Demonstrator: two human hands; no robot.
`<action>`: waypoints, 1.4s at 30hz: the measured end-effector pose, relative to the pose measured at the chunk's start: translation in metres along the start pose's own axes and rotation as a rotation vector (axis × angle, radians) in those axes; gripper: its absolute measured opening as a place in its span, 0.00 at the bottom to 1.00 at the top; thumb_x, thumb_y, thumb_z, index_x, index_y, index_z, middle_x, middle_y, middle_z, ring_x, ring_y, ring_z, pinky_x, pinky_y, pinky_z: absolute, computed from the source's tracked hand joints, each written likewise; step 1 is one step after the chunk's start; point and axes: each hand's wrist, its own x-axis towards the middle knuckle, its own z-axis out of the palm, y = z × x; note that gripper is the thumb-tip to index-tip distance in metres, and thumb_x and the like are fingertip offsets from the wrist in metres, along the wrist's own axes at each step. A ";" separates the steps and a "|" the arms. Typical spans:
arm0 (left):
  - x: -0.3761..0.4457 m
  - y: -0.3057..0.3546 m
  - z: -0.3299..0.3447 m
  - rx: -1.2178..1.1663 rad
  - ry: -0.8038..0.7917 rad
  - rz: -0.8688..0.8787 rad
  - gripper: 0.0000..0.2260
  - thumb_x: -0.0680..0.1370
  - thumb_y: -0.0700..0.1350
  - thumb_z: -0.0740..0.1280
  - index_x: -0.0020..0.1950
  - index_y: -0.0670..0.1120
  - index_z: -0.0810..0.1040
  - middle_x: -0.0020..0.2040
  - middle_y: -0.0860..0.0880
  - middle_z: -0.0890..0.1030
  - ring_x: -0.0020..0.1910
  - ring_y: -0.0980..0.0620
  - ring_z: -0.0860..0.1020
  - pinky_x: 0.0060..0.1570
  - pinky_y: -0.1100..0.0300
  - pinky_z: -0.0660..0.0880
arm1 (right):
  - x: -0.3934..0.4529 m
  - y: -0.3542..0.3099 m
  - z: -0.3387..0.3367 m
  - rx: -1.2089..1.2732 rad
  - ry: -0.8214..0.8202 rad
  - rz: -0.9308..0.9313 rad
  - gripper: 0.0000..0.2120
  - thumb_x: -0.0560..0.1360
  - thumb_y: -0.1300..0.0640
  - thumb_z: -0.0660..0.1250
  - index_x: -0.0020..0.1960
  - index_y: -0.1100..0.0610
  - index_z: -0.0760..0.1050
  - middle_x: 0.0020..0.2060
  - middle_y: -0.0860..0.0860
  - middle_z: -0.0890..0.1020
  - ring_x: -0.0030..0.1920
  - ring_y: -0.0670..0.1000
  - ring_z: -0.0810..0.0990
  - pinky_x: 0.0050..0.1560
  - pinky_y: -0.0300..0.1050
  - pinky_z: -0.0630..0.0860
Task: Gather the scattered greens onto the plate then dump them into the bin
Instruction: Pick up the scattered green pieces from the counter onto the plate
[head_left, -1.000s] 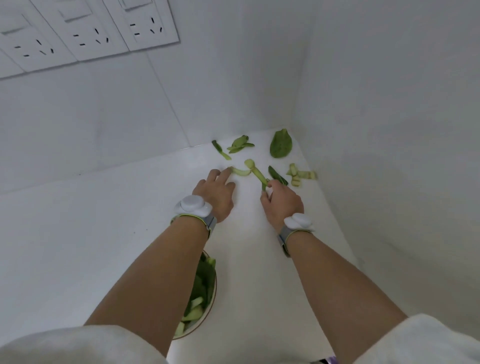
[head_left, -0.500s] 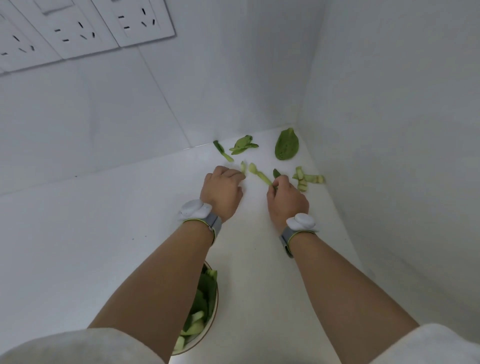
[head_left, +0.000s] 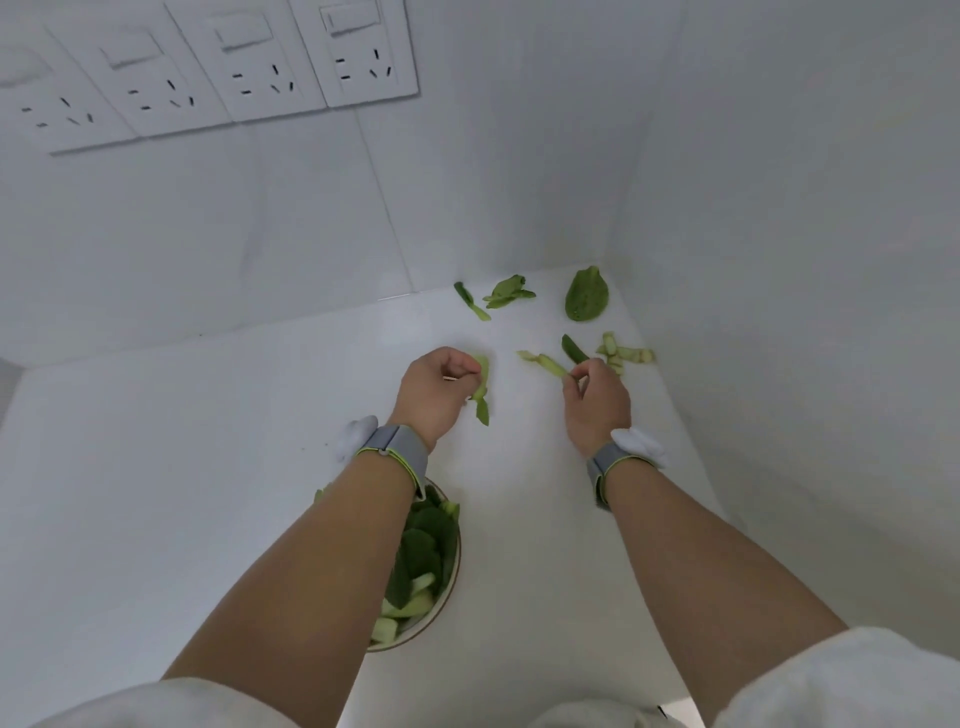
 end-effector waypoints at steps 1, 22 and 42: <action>-0.006 0.000 -0.004 -0.006 -0.008 0.012 0.08 0.74 0.35 0.68 0.43 0.48 0.80 0.41 0.48 0.80 0.44 0.46 0.80 0.42 0.58 0.76 | -0.005 -0.002 0.000 0.044 0.015 0.034 0.05 0.79 0.55 0.64 0.50 0.56 0.73 0.47 0.55 0.77 0.41 0.51 0.74 0.43 0.42 0.68; -0.122 -0.068 -0.127 0.072 0.049 0.030 0.05 0.71 0.43 0.75 0.43 0.48 0.81 0.37 0.50 0.80 0.35 0.54 0.78 0.44 0.57 0.77 | -0.147 -0.124 0.026 0.630 -0.248 0.009 0.04 0.74 0.54 0.71 0.45 0.54 0.78 0.31 0.51 0.79 0.27 0.48 0.74 0.33 0.46 0.73; -0.159 -0.097 -0.149 0.667 0.095 0.180 0.04 0.74 0.43 0.69 0.46 0.49 0.82 0.44 0.49 0.79 0.44 0.50 0.77 0.45 0.57 0.75 | -0.191 -0.115 0.069 -0.111 -0.269 -0.462 0.05 0.72 0.53 0.70 0.48 0.48 0.77 0.45 0.47 0.72 0.42 0.48 0.75 0.43 0.43 0.75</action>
